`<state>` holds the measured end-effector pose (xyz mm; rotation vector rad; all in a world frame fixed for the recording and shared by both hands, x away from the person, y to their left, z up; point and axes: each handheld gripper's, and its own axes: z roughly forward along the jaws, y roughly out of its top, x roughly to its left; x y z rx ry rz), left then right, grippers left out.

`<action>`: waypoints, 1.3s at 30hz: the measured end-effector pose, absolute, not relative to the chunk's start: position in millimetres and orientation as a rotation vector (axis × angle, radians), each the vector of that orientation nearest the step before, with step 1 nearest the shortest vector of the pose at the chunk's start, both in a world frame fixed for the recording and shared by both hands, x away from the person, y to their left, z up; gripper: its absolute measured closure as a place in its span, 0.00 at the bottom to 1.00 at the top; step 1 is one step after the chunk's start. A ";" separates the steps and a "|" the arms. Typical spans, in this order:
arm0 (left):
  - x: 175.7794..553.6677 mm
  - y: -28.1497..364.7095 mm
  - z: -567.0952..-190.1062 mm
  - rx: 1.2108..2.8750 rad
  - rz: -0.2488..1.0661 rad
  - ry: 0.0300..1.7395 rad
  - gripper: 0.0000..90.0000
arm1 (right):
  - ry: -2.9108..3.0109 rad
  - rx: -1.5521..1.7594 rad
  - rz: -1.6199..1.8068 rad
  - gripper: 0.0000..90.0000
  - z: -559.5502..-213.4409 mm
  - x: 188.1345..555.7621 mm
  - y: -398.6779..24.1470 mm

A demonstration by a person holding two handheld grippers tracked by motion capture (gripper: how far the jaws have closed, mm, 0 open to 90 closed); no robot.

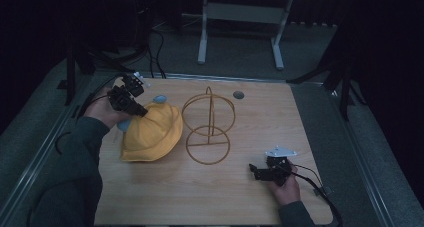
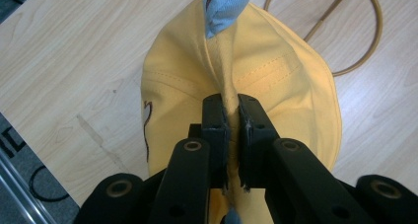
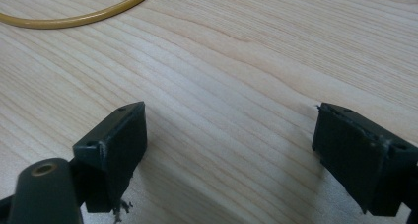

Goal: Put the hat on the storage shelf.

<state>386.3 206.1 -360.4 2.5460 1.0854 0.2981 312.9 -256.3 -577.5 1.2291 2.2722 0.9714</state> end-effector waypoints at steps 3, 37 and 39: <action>385.4 206.6 -356.7 2.542 0.297 1.072 0.93 | 2.272 1.229 0.971 0.15 -577.5 312.9 -256.3; 374.6 215.7 -321.7 2.498 0.342 0.951 0.93 | 2.273 1.229 0.971 0.15 -577.4 312.8 -256.3; 374.1 216.3 -320.5 2.498 0.341 0.946 0.93 | 2.274 1.229 0.970 0.15 -577.4 312.8 -256.3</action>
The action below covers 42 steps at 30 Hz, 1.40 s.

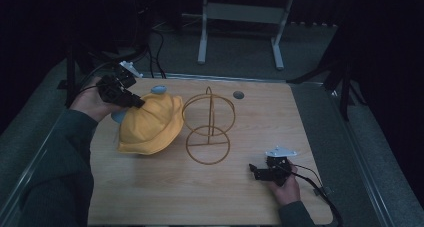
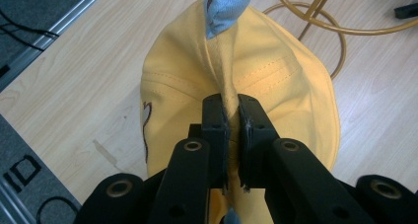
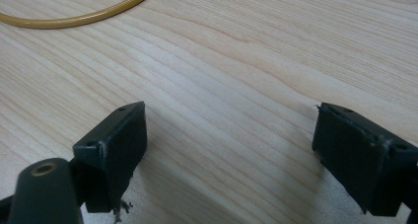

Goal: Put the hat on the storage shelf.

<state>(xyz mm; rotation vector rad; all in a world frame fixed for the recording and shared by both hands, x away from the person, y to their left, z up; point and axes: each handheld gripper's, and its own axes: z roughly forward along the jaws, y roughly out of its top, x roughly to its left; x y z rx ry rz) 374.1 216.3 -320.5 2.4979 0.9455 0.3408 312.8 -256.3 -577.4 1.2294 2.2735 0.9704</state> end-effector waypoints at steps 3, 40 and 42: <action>373.4 217.3 -318.6 2.499 0.345 0.941 0.93 | 2.273 1.229 0.970 0.15 -577.4 312.8 -256.3; 363.7 229.5 -295.9 2.430 0.353 0.908 0.93 | 2.274 1.228 0.970 0.15 -577.4 312.9 -256.4; 363.3 229.8 -294.6 2.428 0.354 0.907 0.93 | 2.274 1.228 0.970 0.15 -577.4 312.8 -256.4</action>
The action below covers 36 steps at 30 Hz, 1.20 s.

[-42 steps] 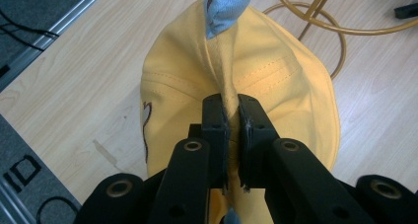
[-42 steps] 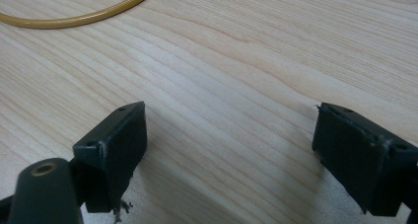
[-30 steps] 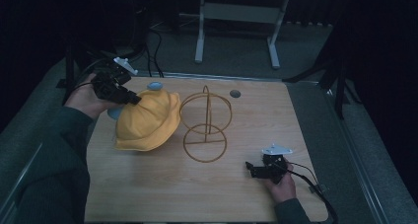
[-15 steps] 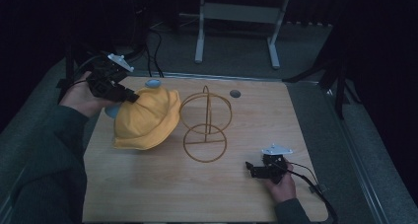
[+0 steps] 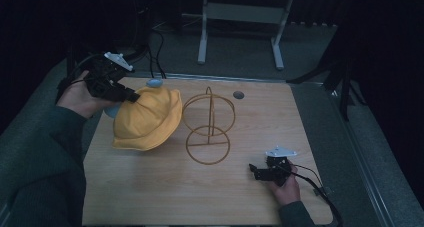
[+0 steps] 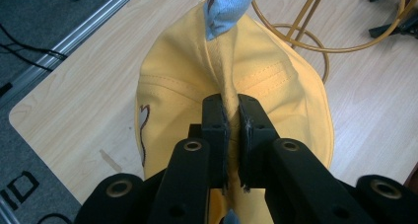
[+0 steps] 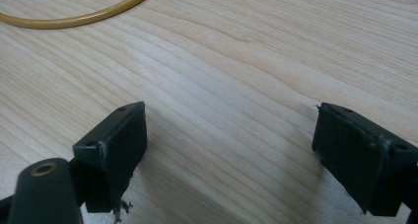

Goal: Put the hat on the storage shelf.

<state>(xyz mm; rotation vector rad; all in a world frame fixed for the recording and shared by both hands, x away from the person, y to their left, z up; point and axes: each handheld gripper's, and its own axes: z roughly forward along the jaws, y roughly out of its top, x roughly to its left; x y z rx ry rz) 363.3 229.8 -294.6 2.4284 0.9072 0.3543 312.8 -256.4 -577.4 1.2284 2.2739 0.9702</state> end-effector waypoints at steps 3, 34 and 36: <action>362.4 230.2 -292.4 2.418 0.354 0.904 0.93 | 2.274 1.230 0.970 0.15 -577.4 312.8 -256.3; 358.6 225.6 -272.5 2.396 0.367 0.860 0.93 | 2.275 1.223 0.968 0.15 -577.4 313.0 -256.7; 359.0 225.4 -270.9 2.394 0.368 0.861 0.93 | 2.275 1.223 0.968 0.15 -577.4 313.0 -256.7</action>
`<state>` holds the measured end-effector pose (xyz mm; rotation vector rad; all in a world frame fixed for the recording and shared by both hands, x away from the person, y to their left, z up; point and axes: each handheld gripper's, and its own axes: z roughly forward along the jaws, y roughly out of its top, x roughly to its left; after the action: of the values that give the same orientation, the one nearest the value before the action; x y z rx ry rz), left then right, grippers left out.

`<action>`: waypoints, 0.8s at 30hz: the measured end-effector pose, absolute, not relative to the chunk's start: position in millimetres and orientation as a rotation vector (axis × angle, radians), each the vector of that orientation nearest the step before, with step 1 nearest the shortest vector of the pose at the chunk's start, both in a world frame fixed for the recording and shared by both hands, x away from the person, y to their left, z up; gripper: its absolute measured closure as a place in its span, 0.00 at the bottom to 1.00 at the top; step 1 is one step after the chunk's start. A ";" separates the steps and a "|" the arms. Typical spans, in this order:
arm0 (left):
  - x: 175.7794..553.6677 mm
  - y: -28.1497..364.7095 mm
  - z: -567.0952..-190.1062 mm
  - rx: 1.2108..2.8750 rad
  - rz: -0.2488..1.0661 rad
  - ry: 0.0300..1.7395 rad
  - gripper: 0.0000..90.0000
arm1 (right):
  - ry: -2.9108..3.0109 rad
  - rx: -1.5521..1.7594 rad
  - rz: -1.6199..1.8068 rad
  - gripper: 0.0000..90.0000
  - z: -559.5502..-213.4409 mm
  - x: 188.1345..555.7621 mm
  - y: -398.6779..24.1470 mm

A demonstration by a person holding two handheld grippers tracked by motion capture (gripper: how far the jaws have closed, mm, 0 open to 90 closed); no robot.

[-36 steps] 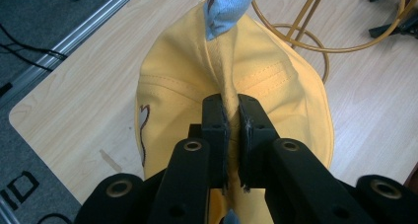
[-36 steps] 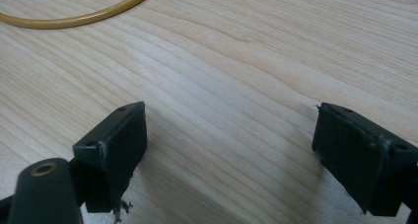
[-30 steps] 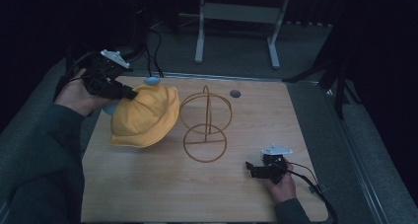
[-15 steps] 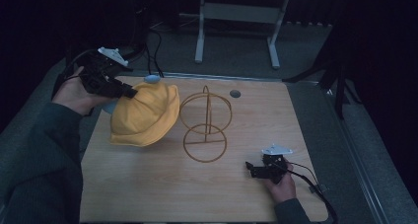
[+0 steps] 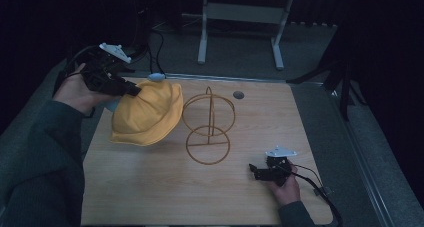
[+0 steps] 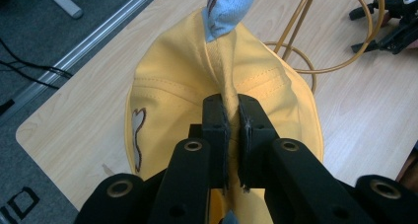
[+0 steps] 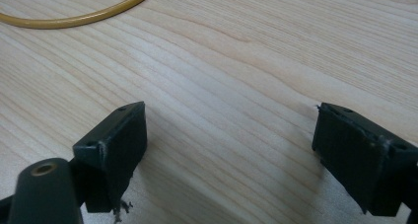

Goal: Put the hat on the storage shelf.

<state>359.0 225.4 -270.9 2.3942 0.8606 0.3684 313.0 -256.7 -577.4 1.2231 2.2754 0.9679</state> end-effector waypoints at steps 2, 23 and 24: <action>359.1 225.1 -269.2 2.389 0.373 0.862 0.93 | 2.276 1.222 0.968 0.15 -577.4 313.0 -256.7; 358.3 220.0 -253.4 2.358 0.381 0.827 0.93 | 2.275 1.223 0.969 0.15 -577.4 313.0 -256.6; 358.5 219.5 -252.5 2.355 0.381 0.827 0.93 | 2.275 1.223 0.969 0.15 -577.5 313.0 -256.6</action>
<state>358.5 219.5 -252.5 2.3555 0.8267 0.3814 313.0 -256.6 -577.5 1.2227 2.2746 0.9687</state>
